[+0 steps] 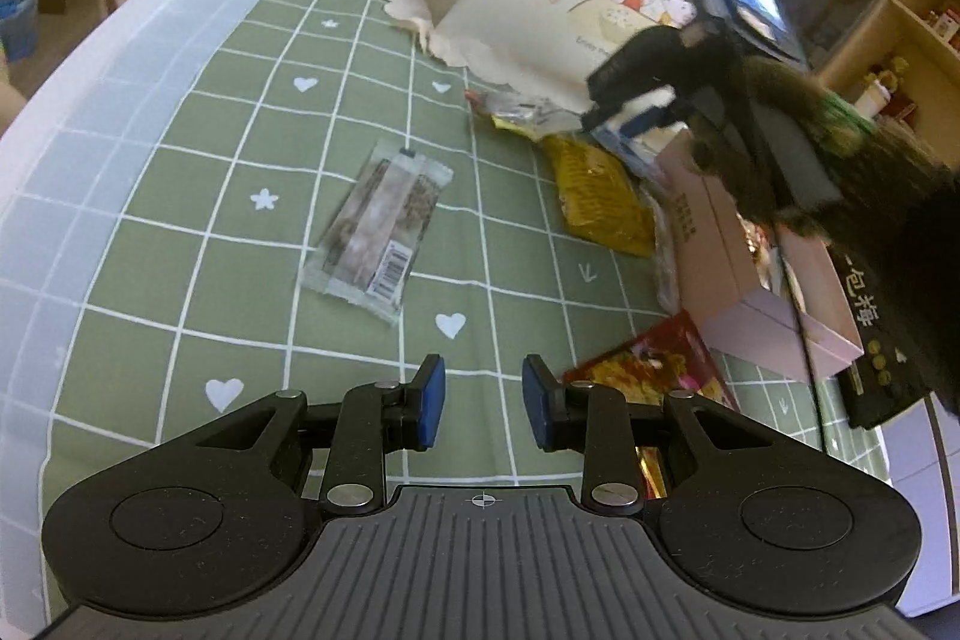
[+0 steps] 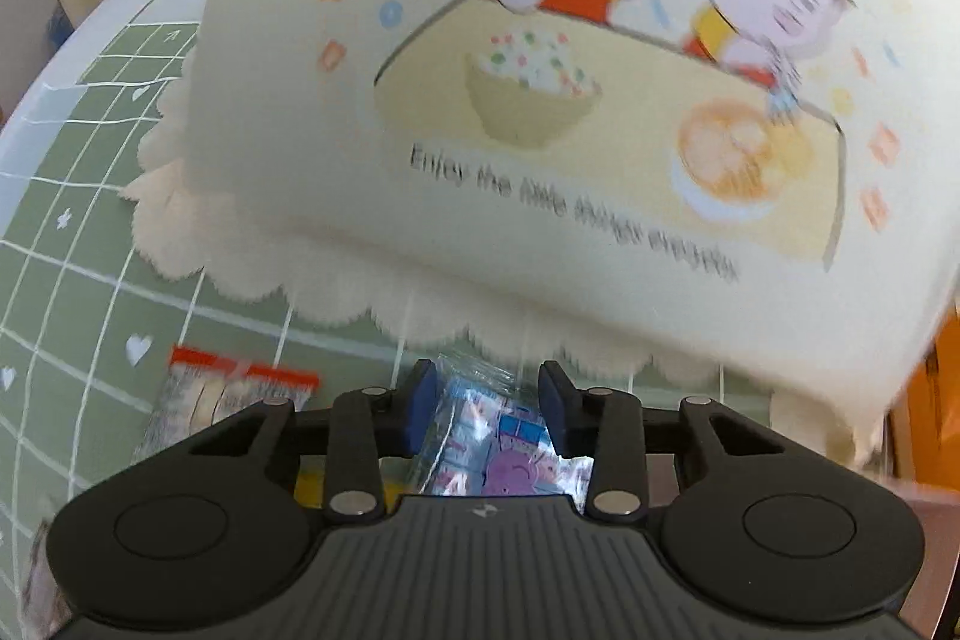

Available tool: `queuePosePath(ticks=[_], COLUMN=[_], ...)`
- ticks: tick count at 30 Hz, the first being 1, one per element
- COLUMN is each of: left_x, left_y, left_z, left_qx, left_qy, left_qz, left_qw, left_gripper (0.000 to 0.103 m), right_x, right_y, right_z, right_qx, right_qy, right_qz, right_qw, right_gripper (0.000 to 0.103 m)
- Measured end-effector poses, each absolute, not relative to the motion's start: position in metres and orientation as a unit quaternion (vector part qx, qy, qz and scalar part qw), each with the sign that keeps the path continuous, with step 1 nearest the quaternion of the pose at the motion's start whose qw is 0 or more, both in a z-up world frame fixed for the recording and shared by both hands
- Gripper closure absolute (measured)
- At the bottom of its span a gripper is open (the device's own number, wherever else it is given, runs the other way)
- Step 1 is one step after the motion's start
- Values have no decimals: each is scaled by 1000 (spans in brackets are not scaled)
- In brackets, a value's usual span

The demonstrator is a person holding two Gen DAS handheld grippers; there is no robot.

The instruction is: Organize snacks

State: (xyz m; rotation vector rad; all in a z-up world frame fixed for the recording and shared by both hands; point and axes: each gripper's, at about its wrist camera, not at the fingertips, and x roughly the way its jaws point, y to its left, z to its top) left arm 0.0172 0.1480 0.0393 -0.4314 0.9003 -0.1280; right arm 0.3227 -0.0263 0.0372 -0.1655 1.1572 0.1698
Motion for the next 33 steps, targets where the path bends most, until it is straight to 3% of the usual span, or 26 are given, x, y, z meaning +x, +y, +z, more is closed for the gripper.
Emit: queuePosePath(ticks=[14,16,18,20,23,27,33], left_x=[17,14,13,16,25,38,62], left_y=[154,153,152,149,135,105,45], left_z=[42,46,48,47,49,60,65], left_qx=[-209,-202,-203,-206,-201,-160,-75], left_qy=[429,425,423,423,425,422,436], left_qz=[-16,-15,-16,-15,-25,-66,-140], left_qw=[879,882,883,883,882,890,886], left_gripper=[71,71,71,71,71,71,71], right_x=[165,139,108,80,45,1,-15], right_y=[-16,-23,-37,-49,-50,-46,-88], right_z=[54,67,76,69,45,33,30], right_qx=[11,-18,-36,-27,-55,-152,-168], right_qy=[580,542,509,506,515,441,431], right_qz=[268,265,265,273,268,225,169], right_qw=[769,797,818,818,812,856,870], right_gripper=[65,59,34,25,26,25,23])
